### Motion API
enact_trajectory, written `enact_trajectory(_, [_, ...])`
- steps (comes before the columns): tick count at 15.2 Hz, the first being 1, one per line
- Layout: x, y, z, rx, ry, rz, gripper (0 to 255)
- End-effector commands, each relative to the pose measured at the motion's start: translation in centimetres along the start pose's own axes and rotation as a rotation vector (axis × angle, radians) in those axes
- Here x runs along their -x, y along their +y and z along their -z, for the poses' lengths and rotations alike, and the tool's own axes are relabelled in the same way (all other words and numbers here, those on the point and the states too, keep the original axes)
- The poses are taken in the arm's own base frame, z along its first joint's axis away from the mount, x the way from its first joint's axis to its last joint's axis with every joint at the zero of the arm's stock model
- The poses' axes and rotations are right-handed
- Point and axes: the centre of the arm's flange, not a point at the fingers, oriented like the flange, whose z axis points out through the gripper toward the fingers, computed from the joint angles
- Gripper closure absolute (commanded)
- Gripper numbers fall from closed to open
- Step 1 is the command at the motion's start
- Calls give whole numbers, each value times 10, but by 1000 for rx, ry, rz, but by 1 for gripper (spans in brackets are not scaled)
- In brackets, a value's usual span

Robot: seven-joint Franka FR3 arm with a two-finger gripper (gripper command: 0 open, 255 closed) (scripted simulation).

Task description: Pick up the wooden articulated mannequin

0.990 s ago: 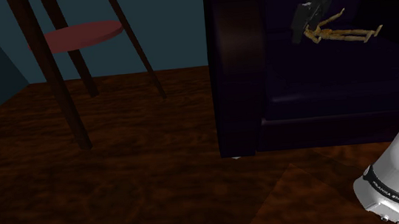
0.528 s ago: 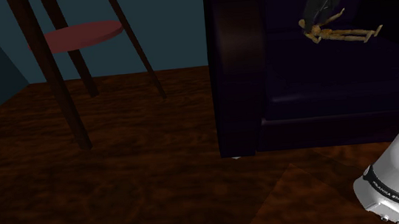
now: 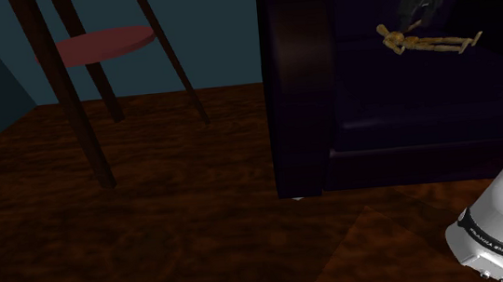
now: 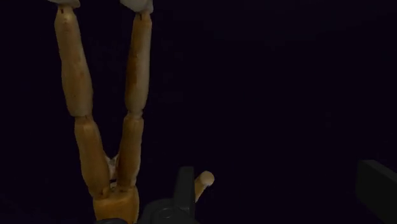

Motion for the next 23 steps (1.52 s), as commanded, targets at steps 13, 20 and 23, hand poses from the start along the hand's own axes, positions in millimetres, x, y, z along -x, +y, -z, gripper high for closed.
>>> enact_trajectory(13, [-22,126,-44,-81,-97,-108,0])
enact_trajectory(20, [-22,126,-57,-81,-97,-108,255])
enact_trajectory(23, [-22,126,-57,-81,-97,-108,255])
